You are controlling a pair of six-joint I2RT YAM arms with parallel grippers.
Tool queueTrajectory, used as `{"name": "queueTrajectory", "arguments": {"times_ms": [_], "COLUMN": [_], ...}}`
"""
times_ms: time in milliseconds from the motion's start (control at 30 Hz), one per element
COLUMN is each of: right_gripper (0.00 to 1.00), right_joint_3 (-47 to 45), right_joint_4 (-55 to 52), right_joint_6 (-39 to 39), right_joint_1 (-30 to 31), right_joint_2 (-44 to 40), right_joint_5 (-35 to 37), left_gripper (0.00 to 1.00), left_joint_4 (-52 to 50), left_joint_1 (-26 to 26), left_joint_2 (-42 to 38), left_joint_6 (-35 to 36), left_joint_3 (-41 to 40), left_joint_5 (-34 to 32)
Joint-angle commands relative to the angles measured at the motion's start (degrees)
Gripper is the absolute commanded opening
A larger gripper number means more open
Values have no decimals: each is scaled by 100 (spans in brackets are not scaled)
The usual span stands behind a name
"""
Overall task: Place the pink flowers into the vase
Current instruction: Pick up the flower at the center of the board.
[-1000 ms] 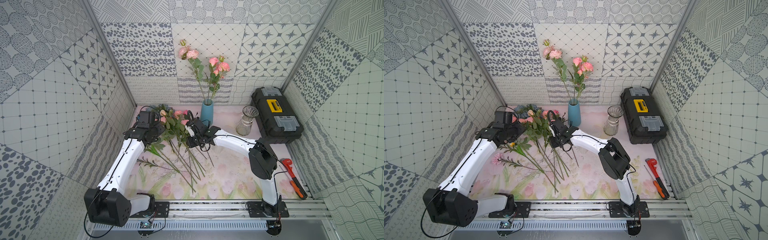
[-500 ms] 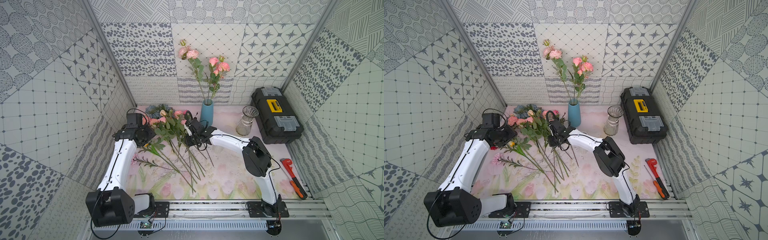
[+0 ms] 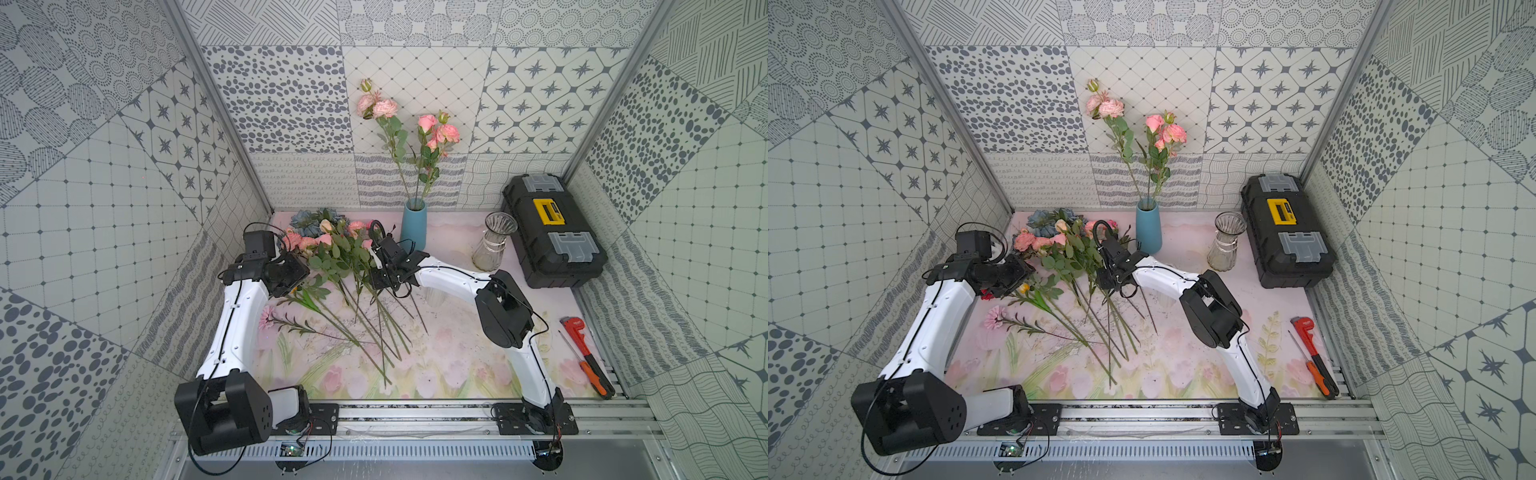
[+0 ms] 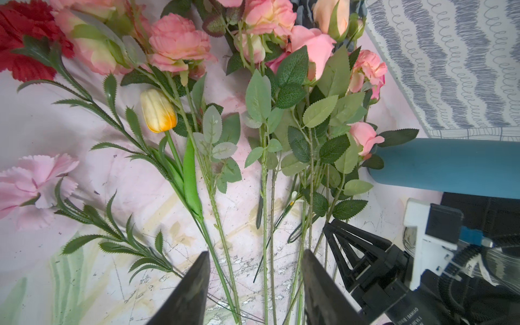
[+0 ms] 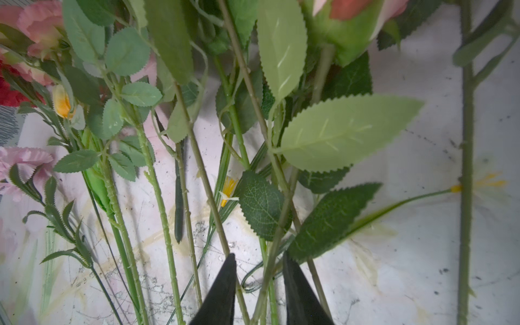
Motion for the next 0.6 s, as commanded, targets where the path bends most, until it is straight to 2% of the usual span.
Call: {"name": "queueTrajectory", "arguments": {"times_ms": [0, 433, 567], "right_gripper": [30, 27, 32], "right_joint_3": [220, 235, -81], "right_joint_4": [72, -23, 214], "right_joint_6": [99, 192, 252], "right_joint_1": [-28, -27, -13], "right_joint_2": [152, 287, 49], "right_joint_5": [67, 21, -30], "left_gripper": [52, 52, 52], "left_joint_4": [272, 347, 367], "left_joint_1": [61, 221, 230], "left_joint_2": [-49, -32, -49], "left_joint_6": [169, 108, 101], "left_joint_3": [-15, -54, -68], "left_joint_5": [355, 584, 616]}}
